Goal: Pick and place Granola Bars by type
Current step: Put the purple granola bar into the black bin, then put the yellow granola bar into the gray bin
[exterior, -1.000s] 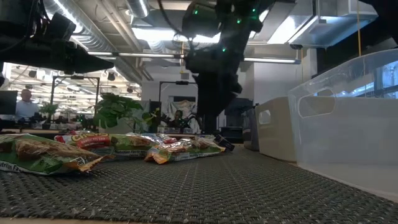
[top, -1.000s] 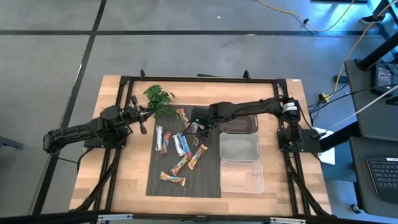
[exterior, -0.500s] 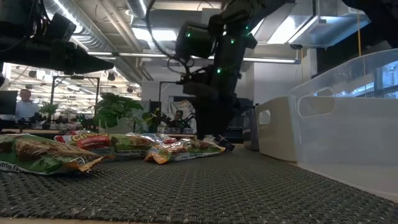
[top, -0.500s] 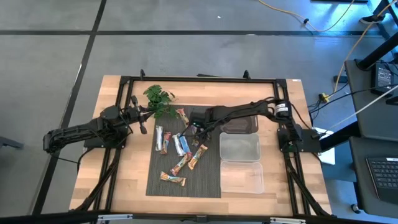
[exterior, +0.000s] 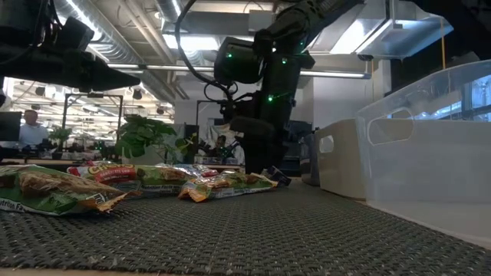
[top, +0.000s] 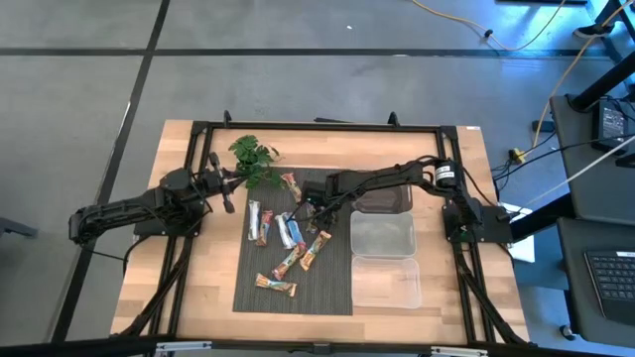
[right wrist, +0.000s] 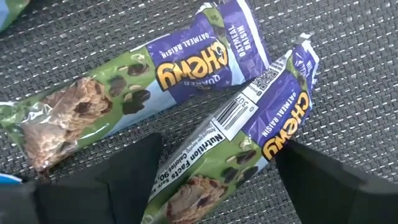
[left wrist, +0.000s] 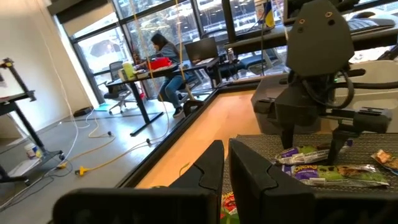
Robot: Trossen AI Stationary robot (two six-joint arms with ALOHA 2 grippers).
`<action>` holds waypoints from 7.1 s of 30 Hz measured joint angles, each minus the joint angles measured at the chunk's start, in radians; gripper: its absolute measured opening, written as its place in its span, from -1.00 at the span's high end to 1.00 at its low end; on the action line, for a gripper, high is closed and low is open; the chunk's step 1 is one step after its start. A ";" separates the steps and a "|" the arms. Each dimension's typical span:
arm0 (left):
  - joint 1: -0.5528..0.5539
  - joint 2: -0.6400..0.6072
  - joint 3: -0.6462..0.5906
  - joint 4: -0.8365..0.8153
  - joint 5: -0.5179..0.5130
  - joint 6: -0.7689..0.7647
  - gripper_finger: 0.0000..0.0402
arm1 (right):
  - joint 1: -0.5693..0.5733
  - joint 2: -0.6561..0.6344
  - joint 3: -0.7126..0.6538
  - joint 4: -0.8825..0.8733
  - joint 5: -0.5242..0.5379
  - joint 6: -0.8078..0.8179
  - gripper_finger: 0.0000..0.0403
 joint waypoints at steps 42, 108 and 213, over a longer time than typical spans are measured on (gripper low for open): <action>0.000 0.000 0.000 0.000 -0.050 0.000 0.91 | 0.002 0.003 0.002 0.005 0.000 0.045 0.37; 0.000 0.000 0.000 0.000 -0.050 0.000 0.91 | 0.043 -0.364 -0.397 -0.335 0.377 -0.071 0.38; 0.000 0.010 0.000 -0.002 -0.046 -0.001 0.91 | 0.220 -0.201 0.094 -0.177 -0.186 -0.482 0.54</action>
